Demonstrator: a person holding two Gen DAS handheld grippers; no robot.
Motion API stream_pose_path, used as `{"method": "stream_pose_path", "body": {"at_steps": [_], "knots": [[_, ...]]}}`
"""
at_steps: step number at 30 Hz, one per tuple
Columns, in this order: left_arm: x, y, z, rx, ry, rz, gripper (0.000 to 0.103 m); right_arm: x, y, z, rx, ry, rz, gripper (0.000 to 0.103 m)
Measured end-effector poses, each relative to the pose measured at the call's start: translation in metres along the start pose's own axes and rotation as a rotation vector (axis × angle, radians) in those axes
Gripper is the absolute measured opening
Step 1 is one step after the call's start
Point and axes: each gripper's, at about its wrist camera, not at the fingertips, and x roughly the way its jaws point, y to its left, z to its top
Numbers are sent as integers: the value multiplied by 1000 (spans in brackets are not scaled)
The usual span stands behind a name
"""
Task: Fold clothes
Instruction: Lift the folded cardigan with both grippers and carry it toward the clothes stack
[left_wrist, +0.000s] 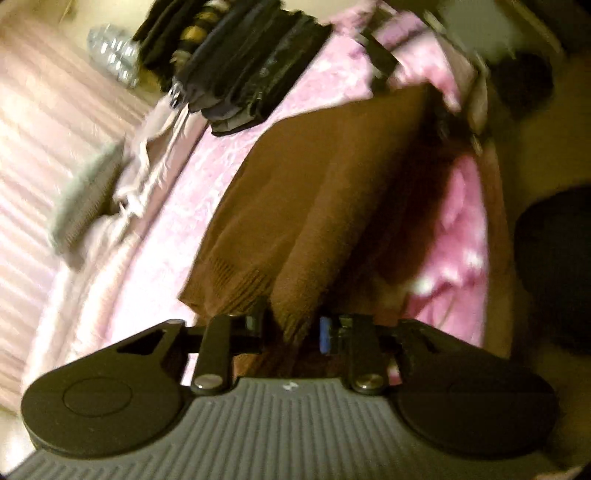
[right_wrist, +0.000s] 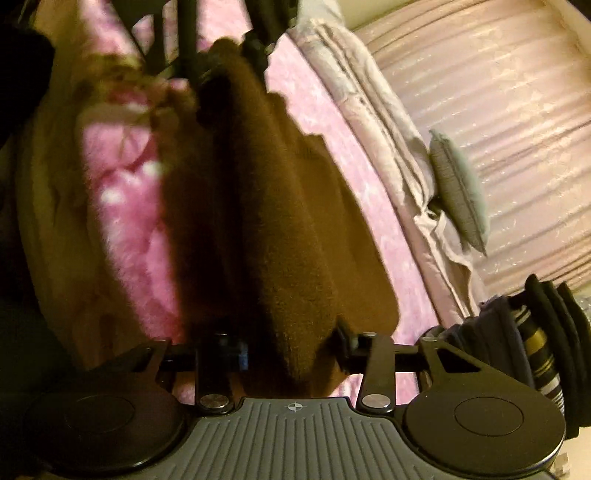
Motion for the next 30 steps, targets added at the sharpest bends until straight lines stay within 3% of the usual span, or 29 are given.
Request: {"method": "stream_pose_path", "body": {"at_steps": [4,7,9,11,19,24,30], "knots": [[5,-41,-5,259,22,152,43,-13,-15,-2,36,-22,-4,29],[15,-53,-9,348,63,193,43,-17,-21,-2,41,-36,-1,28],[20,-46,-9,314,75,173,32,-18,-25,-2,48,-46,5,27],[24,-40,-9,283,84,154,28,-17,-29,-2,55,-55,15,27],[8,-5,-14,207,-11,20,22,-17,-46,7,61,-22,96,24],[-21,47,5,127,20,-99,21,-35,-97,40,45,36,194,24],[-83,130,57,68,61,-241,21,-94,-183,76,87,100,321,23]]}}
